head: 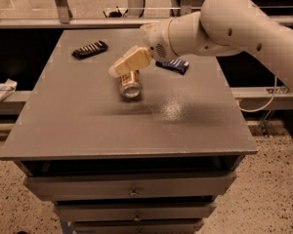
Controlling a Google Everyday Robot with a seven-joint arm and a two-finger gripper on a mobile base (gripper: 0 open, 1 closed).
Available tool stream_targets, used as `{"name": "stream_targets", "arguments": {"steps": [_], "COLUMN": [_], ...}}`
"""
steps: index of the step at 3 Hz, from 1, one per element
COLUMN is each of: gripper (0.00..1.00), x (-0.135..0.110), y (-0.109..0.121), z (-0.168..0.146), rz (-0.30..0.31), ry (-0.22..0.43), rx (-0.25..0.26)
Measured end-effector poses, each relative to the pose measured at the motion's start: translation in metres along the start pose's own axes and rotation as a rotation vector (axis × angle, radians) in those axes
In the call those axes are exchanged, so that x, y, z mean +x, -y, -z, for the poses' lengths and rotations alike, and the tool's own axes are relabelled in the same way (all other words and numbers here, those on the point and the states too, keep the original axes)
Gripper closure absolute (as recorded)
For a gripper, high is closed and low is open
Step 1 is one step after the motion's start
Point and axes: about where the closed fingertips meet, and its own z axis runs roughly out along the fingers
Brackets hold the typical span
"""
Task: Knock orange can over
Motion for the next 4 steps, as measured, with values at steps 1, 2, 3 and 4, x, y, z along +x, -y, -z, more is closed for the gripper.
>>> {"name": "stream_targets", "arguments": {"steps": [1,2,3,4], "gripper": [0.00,0.00,0.00,0.00], "x": [-0.001,0.019,0.049,0.063], "y": [0.008,0.011,0.032,0.052], "z": [-0.005,0.005,0.049,0.093], "rz": [-0.005,-0.012,0.028,0.080], "ry": [-0.002,0.004,0.022,0.023], "rx": [0.001,-0.026,-0.014,0.015]}}
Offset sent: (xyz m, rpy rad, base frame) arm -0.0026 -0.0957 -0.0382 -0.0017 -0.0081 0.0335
